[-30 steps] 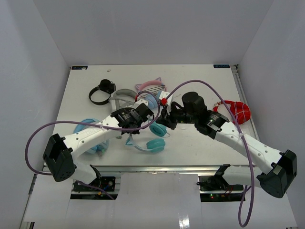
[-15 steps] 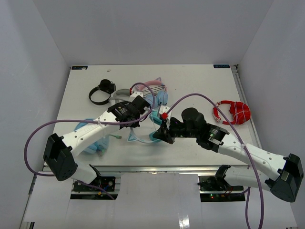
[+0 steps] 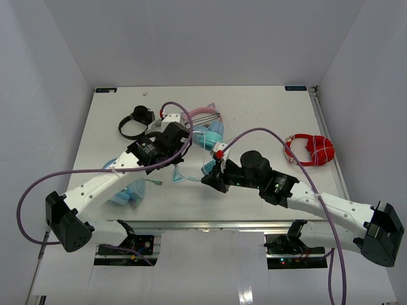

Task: Wrap the headphones

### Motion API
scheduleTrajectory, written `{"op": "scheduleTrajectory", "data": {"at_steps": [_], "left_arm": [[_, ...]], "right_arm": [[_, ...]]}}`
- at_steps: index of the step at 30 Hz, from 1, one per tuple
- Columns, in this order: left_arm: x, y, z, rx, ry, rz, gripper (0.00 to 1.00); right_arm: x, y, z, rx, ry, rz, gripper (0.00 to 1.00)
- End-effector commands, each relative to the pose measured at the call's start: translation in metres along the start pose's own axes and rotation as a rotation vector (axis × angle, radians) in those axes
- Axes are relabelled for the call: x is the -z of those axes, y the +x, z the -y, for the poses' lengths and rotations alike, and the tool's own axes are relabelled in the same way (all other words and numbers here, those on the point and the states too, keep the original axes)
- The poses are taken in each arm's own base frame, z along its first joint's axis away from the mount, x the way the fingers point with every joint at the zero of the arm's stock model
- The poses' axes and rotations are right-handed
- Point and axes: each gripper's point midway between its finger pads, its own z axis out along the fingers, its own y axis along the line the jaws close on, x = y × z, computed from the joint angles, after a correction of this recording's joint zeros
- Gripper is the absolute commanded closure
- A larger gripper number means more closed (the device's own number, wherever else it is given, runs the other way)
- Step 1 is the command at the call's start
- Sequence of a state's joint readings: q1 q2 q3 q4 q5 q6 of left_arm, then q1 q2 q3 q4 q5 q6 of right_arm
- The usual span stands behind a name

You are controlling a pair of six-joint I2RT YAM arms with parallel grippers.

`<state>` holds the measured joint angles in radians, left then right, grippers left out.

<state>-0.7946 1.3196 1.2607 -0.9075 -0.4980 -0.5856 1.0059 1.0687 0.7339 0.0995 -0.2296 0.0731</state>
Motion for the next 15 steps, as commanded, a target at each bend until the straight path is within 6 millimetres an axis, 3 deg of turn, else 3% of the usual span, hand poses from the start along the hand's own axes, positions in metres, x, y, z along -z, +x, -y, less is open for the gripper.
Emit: {"op": "scheduleTrajectory", "data": {"at_steps": [1,15], "left_arm": [[0.034,-0.046,0.007,0.159,0.091,0.141,1.00],[0.051,-0.068,-0.010,0.324,0.071,0.246,1.00]], "right_arm": [[-0.005,-0.012,0.005,-0.010,0.046,0.076,0.85],[-0.012,-0.006,-0.013,-0.006,0.047,0.107,0.89]]}}
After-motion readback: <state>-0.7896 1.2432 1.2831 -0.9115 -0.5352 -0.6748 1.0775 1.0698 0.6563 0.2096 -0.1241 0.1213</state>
